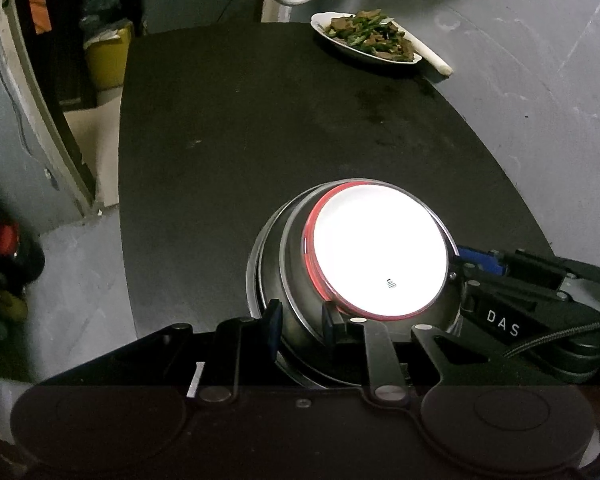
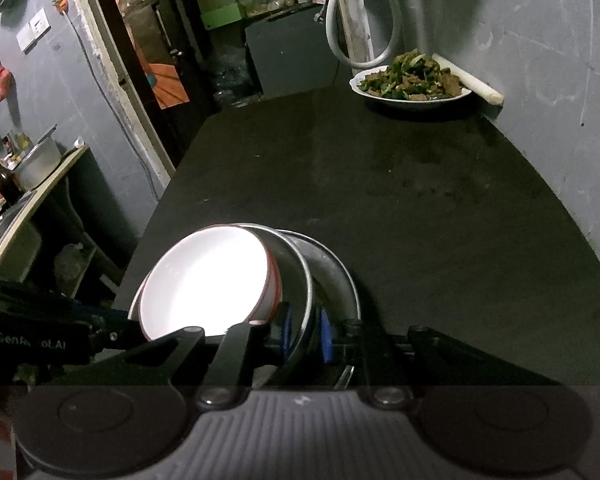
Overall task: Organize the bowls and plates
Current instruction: 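Lower the steel bowl stack onto the steel plate stack with both tools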
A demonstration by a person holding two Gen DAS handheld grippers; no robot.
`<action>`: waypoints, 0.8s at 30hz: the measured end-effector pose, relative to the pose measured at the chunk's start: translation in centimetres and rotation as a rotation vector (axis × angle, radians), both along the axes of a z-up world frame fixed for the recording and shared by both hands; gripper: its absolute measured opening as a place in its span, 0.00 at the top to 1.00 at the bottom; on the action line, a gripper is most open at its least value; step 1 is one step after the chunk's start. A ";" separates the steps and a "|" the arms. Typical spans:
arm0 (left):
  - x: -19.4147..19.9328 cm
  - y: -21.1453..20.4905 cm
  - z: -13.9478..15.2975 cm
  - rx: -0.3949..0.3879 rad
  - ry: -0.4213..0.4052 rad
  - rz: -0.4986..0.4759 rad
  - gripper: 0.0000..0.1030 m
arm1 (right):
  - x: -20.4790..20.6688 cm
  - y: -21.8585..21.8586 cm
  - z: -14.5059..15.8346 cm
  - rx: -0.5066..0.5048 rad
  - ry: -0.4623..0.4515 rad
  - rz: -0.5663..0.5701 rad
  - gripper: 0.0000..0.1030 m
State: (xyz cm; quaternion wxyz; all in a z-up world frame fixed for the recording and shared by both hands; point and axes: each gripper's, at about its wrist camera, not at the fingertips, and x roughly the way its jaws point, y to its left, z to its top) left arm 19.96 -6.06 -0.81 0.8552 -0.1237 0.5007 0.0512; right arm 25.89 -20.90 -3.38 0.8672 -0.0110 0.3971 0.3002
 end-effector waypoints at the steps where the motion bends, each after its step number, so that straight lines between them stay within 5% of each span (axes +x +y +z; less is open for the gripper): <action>1: 0.0 0.0 0.0 0.004 -0.003 -0.001 0.79 | 0.0 0.0 0.0 -0.005 -0.006 0.001 0.82; 17: -0.6 0.3 0.7 0.063 -0.052 0.016 0.72 | 0.0 -0.7 0.0 -0.006 -0.024 -0.018 0.70; 24: -0.9 0.4 0.8 0.085 -0.063 0.034 0.61 | -0.1 -0.9 0.2 -0.002 -0.031 -0.021 0.64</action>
